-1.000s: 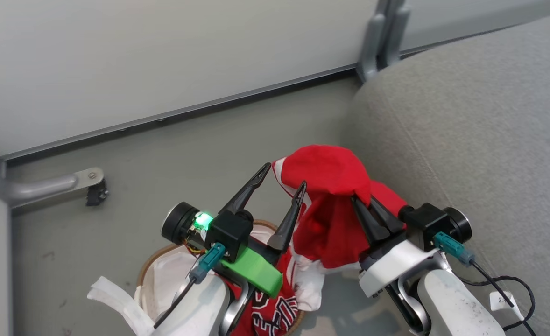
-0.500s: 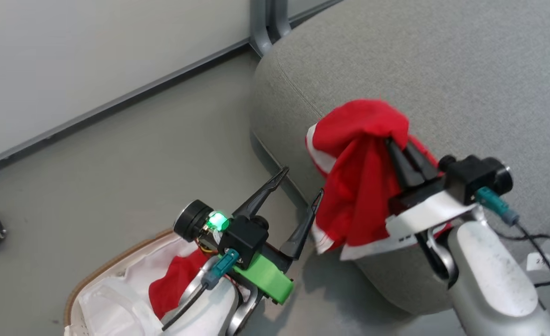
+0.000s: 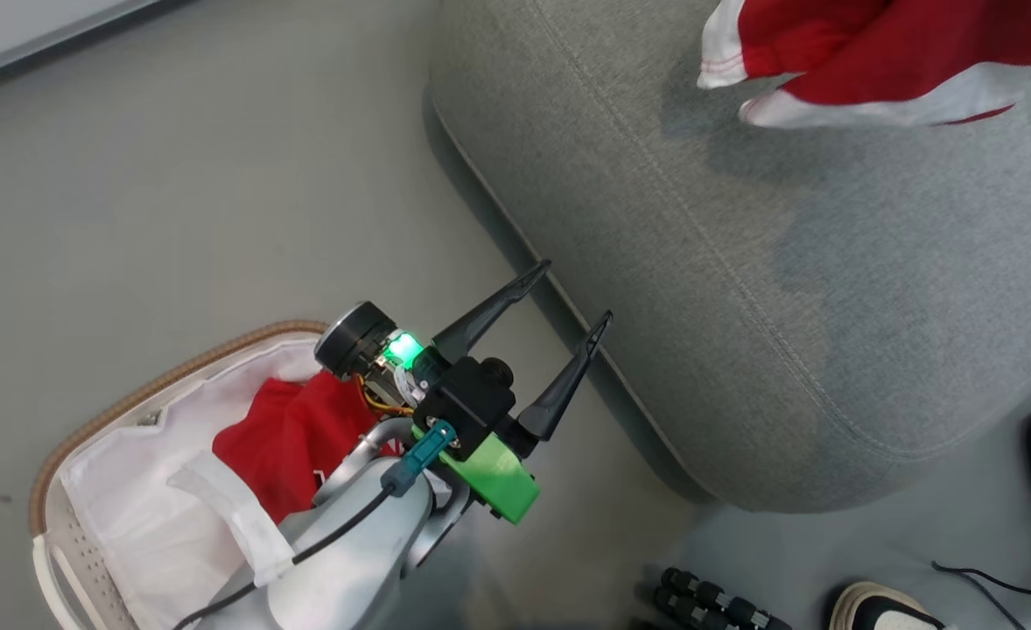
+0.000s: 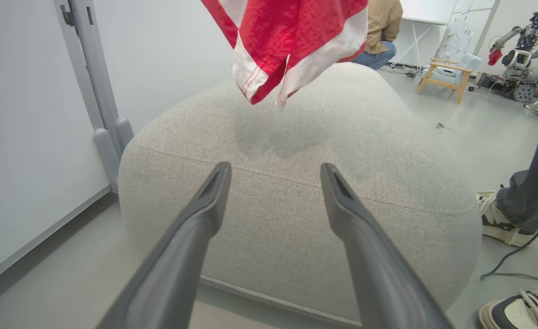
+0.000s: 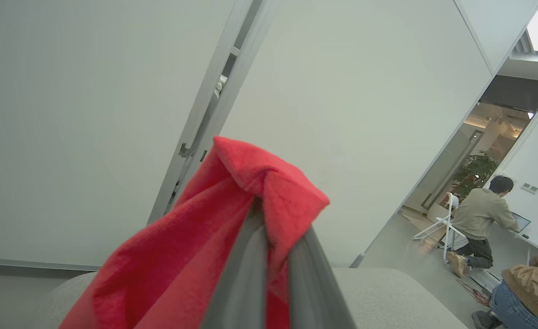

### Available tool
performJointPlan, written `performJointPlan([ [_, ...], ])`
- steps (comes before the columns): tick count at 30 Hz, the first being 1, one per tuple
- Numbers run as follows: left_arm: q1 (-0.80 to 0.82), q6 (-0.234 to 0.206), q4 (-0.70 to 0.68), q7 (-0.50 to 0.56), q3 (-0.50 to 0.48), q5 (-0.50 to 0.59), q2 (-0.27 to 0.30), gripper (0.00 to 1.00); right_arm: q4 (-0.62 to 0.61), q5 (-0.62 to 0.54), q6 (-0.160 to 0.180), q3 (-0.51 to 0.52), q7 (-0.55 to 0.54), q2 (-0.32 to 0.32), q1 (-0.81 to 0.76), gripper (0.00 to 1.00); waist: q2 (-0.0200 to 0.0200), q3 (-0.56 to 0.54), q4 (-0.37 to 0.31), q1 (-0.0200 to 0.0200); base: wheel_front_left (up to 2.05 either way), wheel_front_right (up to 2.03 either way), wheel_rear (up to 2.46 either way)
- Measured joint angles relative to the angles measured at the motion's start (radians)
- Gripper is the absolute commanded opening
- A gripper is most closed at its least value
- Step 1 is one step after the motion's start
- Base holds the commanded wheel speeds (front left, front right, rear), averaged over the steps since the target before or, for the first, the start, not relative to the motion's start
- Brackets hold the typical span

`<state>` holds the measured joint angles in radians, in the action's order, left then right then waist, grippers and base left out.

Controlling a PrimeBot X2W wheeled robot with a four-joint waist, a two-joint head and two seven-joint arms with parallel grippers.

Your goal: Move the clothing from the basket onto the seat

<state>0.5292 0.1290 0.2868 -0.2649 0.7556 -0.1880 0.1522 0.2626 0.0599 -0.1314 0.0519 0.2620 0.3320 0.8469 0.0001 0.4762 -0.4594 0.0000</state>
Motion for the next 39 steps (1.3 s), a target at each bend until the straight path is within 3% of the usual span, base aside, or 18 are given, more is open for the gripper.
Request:
performJointPlan([
  [8,0.057,0.000,0.006,0.000,-0.017,-0.003,0.012,1.00,0.209,-0.109,0.000,0.140,0.001,-0.036,0.048,0.00,0.0000,0.133,0.065,0.0001,0.00,0.00,0.00],
  [9,0.057,0.000,0.007,0.000,-0.024,-0.003,0.011,1.00,0.240,-0.123,0.000,0.155,0.002,-0.047,0.037,0.30,0.0000,0.142,0.078,0.0001,0.00,0.00,0.00],
  [11,0.056,0.000,0.009,0.000,-0.042,-0.003,0.010,1.00,0.283,-0.135,0.000,0.186,0.002,-0.069,0.000,1.00,0.0000,0.154,0.101,0.0001,0.00,0.00,0.00],
  [17,0.031,0.000,-0.011,0.000,-0.091,0.005,-0.007,1.00,0.268,-0.135,0.000,0.291,0.001,-0.110,-0.136,1.00,0.0000,0.144,0.163,0.0001,0.00,0.00,0.00],
  [21,-0.011,0.000,-0.001,0.000,-0.146,0.010,-0.022,1.00,0.224,-0.131,0.000,0.290,0.001,-0.130,-0.257,1.00,0.0000,0.102,0.186,0.0001,0.00,0.00,0.00],
  [30,-0.125,-0.024,0.007,0.000,-0.351,0.028,-0.074,1.00,0.089,-0.042,0.000,0.184,0.001,-0.210,-0.394,1.00,-0.0001,-0.019,0.246,0.0001,0.00,0.00,0.00],
  [39,-0.228,-0.061,0.033,0.000,-0.540,0.060,-0.090,1.00,0.037,0.026,0.000,0.040,0.001,-0.264,-0.437,1.00,-0.0001,-0.120,0.363,0.0000,0.00,0.00,0.00],
])
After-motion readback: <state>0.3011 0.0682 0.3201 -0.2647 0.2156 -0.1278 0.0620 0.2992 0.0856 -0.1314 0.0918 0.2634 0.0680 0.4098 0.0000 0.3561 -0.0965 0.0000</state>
